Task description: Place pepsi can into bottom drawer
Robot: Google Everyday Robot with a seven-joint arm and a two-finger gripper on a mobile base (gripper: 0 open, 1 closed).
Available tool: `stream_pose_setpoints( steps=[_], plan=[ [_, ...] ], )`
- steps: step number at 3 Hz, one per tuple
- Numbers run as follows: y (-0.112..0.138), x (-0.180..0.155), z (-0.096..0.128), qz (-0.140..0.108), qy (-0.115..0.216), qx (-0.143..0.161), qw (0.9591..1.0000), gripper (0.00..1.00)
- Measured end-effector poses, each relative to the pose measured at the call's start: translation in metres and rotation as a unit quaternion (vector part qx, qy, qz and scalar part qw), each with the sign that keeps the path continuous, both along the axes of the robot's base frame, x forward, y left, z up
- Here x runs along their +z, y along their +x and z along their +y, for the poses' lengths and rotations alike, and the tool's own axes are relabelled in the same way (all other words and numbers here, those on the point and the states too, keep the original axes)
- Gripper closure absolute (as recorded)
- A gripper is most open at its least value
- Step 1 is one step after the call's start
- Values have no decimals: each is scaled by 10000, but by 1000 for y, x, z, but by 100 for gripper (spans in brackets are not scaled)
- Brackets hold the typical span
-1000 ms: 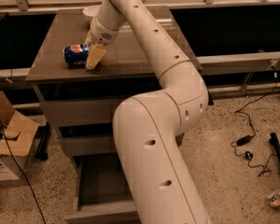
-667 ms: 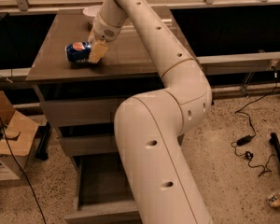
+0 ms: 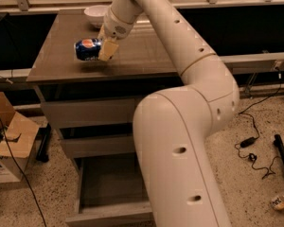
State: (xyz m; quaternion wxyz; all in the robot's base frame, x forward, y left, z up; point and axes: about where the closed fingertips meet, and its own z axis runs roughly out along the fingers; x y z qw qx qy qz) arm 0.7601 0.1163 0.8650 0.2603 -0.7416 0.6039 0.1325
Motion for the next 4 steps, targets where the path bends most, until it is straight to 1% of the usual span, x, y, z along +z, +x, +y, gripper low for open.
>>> stream_pose_setpoints(
  steps=[1, 2, 3, 4],
  plan=[
    [-28, 19, -28, 7, 160, -100, 9998, 100],
    [-66, 58, -68, -161, 438, -520, 9976, 100],
    [-116, 78, -103, -155, 613, -973, 9932, 100],
    [-187, 47, -128, 386, 493, -1478, 9870, 100]
  ],
)
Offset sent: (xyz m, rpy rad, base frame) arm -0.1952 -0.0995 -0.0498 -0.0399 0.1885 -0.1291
